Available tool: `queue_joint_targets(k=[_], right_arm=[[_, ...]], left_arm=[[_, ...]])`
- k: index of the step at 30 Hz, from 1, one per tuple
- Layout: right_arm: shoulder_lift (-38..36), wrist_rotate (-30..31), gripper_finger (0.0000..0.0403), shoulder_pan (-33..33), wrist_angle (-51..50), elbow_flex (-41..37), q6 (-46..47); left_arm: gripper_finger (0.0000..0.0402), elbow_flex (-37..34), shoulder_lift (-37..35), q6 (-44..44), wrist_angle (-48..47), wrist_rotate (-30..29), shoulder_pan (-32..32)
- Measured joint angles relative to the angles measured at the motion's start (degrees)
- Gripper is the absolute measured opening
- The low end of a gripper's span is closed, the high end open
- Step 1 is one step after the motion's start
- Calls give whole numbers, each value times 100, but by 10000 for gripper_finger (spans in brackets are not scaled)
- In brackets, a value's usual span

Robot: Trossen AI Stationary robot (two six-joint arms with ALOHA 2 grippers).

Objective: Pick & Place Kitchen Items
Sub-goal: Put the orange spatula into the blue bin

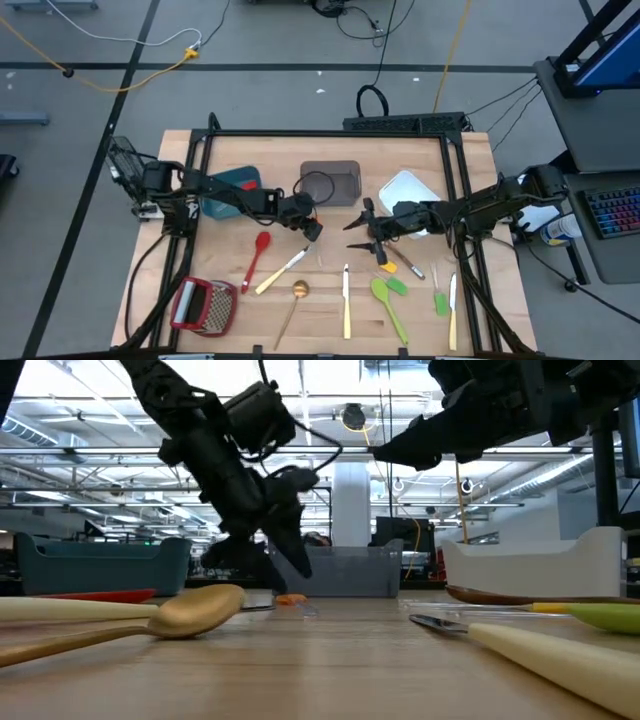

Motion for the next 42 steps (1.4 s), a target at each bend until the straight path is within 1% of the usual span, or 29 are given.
queue_joint_targets(k=[3, 6, 13, 21, 25, 31, 42], right_arm=[[0, 0, 220, 0, -42, 2, -6], [0, 0, 221, -2, -39, 2, -6], [0, -2, 216, -2, -12, 2, -138], [0, -1, 216, -2, -4, 2, -141], [0, -2, 213, -2, -15, 2, -177], [1, -2, 215, -2, -26, 2, -179], [0, -4, 212, -2, -26, 2, -179]], left_arm=[[233, -4, 56, -175, -179, -407, 8], [240, 1, 92, -191, -259, -656, 14], [241, 6, 182, -182, -41, -674, 29], [238, 3, 247, -155, -28, -631, 1], [208, -1, 259, -116, -42, -595, -86], [139, -5, 269, -58, -36, -531, -226], [30, -7, 274, 519, -88, -454, -331]])
